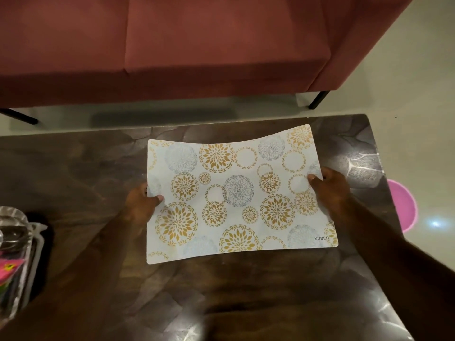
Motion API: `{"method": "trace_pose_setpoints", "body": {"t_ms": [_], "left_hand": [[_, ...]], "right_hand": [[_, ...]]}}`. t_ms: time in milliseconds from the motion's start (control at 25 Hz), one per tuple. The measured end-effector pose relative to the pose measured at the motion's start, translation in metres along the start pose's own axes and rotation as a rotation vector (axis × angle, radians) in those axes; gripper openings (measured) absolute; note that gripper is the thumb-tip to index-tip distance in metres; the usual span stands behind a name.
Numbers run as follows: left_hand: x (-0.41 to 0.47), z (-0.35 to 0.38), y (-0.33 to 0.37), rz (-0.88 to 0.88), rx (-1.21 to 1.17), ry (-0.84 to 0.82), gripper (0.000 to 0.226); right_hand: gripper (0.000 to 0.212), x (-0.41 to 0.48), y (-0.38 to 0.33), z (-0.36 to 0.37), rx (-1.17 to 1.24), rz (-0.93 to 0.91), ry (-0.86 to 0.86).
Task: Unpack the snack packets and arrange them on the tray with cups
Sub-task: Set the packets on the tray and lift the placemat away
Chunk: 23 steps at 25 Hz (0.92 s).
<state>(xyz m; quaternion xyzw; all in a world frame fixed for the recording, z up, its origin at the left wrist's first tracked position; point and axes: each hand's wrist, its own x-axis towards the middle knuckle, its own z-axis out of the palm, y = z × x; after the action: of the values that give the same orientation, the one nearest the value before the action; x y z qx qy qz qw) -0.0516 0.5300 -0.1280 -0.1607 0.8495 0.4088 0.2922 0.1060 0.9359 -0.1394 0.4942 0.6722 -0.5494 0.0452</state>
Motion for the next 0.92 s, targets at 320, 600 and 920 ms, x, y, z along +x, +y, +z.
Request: {"method": "trace_pose_setpoints", "body": {"t_ms": [320,600,920], "left_hand": [[0.021,0.027,0.007,0.064,0.549,0.069,0.059],[-0.005,0.048,0.026,0.584,1.052,0.020,0.108],[-0.001,0.078,0.000,0.470,1.070,-0.178,0.121]], "right_hand": [[0.016,0.005,-0.003,0.002,-0.180,-0.078,0.097],[0.093,-0.025,-0.012,0.031,-0.853,-0.368,0.050],[0.115,-0.020,0.018,0.057,-1.122,-0.358,-0.187]]}}
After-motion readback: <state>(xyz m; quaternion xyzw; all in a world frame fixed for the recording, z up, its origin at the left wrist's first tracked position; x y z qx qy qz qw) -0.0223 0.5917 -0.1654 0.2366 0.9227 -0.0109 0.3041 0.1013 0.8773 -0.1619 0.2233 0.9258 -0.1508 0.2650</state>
